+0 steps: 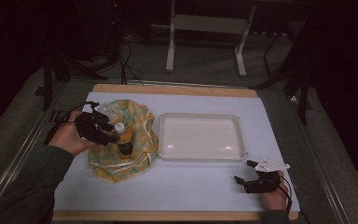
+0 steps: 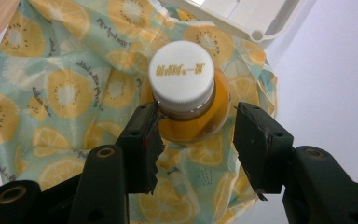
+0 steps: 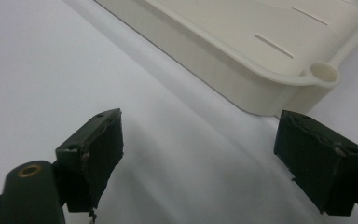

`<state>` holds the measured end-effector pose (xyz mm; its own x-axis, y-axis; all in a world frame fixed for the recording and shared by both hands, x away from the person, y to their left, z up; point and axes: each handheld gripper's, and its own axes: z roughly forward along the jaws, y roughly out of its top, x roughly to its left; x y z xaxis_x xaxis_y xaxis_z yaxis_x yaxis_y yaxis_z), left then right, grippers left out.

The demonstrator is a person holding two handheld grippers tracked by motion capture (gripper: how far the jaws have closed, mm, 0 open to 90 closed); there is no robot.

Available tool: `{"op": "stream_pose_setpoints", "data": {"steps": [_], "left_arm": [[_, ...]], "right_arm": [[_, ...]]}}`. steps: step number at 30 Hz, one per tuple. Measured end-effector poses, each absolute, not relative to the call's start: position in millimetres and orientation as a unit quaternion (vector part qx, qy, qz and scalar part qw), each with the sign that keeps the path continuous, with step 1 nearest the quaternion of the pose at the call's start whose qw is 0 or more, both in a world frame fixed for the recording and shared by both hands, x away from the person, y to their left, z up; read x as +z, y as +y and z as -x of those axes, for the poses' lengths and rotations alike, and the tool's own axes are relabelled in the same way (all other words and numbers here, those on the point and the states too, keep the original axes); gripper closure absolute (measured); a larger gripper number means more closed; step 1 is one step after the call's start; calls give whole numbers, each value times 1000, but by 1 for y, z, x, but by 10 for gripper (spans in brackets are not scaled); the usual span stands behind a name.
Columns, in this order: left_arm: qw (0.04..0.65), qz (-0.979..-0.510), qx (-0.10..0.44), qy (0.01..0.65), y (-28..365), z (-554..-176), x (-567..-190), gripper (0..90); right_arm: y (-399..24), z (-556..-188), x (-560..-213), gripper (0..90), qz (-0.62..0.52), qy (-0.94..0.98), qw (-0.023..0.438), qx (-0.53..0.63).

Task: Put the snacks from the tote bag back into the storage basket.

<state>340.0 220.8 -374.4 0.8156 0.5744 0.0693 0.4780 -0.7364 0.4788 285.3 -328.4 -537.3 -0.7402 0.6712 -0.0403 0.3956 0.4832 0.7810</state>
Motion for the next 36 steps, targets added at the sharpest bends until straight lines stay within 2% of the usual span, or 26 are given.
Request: {"op": "stream_pose_setpoints", "data": {"steps": [23,36], "left_arm": [[188,-935,96,284,206,-361,-372,509],[188,-935,78,291,201,-367,-372,549]], "right_arm": [[-329,-285,-537,152,-316,843,173,399],[-329,-285,-537,151,-316,844,172,399]]}}
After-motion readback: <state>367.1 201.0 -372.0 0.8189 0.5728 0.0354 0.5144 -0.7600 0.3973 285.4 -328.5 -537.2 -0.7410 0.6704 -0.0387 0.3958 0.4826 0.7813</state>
